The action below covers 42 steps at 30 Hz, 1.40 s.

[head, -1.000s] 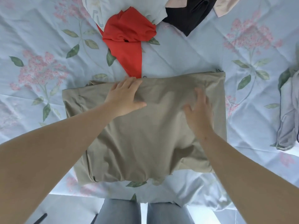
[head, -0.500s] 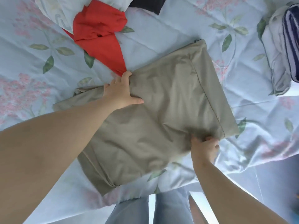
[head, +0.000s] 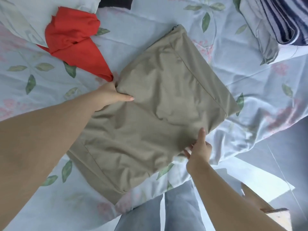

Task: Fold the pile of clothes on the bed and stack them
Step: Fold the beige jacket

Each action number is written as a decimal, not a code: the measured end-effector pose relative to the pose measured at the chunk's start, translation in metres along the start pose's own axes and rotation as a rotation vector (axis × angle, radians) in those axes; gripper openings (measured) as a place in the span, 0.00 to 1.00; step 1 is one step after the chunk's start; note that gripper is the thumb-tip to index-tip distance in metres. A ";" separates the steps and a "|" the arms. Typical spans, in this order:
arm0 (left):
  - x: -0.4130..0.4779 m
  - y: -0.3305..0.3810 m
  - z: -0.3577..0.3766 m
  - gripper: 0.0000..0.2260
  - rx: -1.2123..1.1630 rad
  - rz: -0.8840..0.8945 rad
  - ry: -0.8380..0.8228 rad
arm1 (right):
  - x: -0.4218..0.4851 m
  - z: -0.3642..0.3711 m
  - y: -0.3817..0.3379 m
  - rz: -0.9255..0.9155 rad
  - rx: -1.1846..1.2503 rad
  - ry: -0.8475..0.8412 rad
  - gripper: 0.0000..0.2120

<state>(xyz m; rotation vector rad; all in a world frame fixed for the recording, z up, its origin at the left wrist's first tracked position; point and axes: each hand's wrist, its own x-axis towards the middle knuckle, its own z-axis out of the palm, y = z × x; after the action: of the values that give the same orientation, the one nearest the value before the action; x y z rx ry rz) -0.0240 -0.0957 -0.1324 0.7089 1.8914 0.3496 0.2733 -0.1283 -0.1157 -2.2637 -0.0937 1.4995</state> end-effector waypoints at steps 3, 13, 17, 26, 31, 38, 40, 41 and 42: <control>-0.004 0.009 0.001 0.40 -0.304 -0.022 0.000 | -0.015 0.007 0.024 0.090 -0.038 -0.278 0.17; -0.016 0.018 0.008 0.26 -0.389 -0.098 -0.138 | -0.007 -0.007 0.010 0.107 0.059 -0.417 0.10; -0.035 0.025 0.003 0.18 -0.485 -0.082 -0.147 | -0.018 -0.018 -0.020 0.028 0.101 -0.589 0.18; -0.113 0.102 -0.040 0.12 -0.855 0.316 -0.003 | -0.090 -0.021 -0.144 -0.337 0.145 -0.802 0.11; -0.167 0.090 -0.046 0.13 -0.915 0.448 0.057 | -0.120 -0.037 -0.175 -0.493 0.090 -0.847 0.20; -0.210 -0.003 0.005 0.17 -0.983 0.059 -0.073 | -0.094 -0.076 -0.119 -0.417 -0.219 -0.742 0.13; -0.214 -0.035 0.031 0.21 -0.885 -0.195 -0.067 | -0.071 -0.088 -0.079 -0.332 -0.424 -0.587 0.10; -0.217 -0.050 0.043 0.22 -0.795 -0.285 -0.075 | -0.060 -0.095 -0.060 -0.290 -0.514 -0.516 0.07; -0.220 -0.063 0.053 0.21 -0.692 -0.347 -0.090 | -0.051 -0.101 -0.043 -0.248 -0.593 -0.463 0.06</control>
<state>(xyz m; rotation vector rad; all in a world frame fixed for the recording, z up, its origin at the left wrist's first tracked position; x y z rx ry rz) 0.0673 -0.2851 -0.0275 -0.0654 1.6147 0.6844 0.3494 -0.1347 -0.0226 -2.1337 -1.0354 2.0092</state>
